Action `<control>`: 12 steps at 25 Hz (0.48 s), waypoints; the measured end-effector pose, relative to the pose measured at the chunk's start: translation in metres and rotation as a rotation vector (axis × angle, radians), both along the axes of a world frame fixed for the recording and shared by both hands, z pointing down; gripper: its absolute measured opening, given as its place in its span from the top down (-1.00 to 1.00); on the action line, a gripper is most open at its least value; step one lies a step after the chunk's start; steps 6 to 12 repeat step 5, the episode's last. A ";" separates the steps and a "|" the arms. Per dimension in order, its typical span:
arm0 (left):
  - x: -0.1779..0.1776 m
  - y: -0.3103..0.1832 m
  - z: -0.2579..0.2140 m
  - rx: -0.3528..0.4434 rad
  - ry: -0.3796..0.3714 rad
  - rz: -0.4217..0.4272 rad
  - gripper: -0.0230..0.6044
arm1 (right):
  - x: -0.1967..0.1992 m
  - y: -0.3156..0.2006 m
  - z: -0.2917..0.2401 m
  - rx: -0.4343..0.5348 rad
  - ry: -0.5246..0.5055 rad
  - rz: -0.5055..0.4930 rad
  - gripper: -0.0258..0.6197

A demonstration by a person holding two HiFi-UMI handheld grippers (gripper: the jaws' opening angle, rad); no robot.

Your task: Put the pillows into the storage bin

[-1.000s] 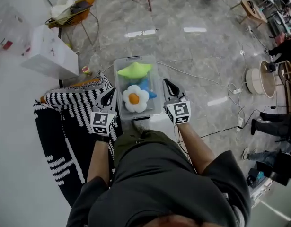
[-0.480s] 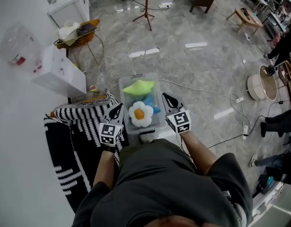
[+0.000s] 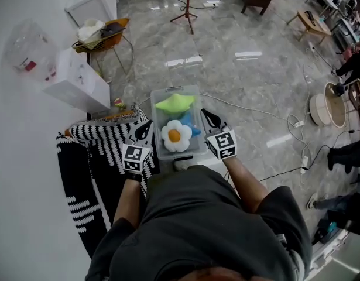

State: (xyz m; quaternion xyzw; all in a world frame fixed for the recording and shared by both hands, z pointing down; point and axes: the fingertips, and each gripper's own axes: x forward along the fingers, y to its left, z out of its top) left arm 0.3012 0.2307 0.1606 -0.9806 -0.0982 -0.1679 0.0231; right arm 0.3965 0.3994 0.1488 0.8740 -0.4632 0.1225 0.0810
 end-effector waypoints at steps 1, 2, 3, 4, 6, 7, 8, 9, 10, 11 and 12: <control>0.000 0.000 0.000 0.002 -0.001 0.000 0.92 | 0.000 0.000 0.001 0.001 -0.002 -0.001 0.92; 0.000 0.000 0.000 0.004 -0.003 0.000 0.92 | 0.000 0.000 0.001 0.001 -0.003 -0.002 0.92; 0.000 0.000 0.000 0.005 -0.003 0.000 0.92 | 0.000 0.000 0.001 0.001 -0.003 -0.003 0.92; 0.000 0.001 0.001 0.006 -0.004 0.000 0.92 | 0.000 0.000 0.002 0.000 -0.002 -0.004 0.92; 0.000 0.001 0.001 0.007 -0.005 0.000 0.92 | 0.000 0.000 0.002 -0.001 -0.001 -0.006 0.92; 0.000 0.001 0.001 0.007 -0.005 0.000 0.92 | 0.000 0.000 0.002 -0.001 -0.001 -0.006 0.92; 0.000 0.001 0.001 0.007 -0.005 0.000 0.92 | 0.000 0.000 0.002 -0.001 -0.001 -0.006 0.92; 0.000 0.001 0.001 0.007 -0.005 0.000 0.92 | 0.000 0.000 0.002 -0.001 -0.001 -0.006 0.92; 0.000 0.001 0.001 0.007 -0.005 0.000 0.92 | 0.000 0.000 0.002 -0.001 -0.001 -0.006 0.92; 0.000 0.001 0.001 0.007 -0.005 0.000 0.92 | 0.000 0.000 0.002 -0.001 -0.001 -0.006 0.92; 0.000 0.001 0.001 0.007 -0.005 0.000 0.92 | 0.000 0.000 0.002 -0.001 -0.001 -0.006 0.92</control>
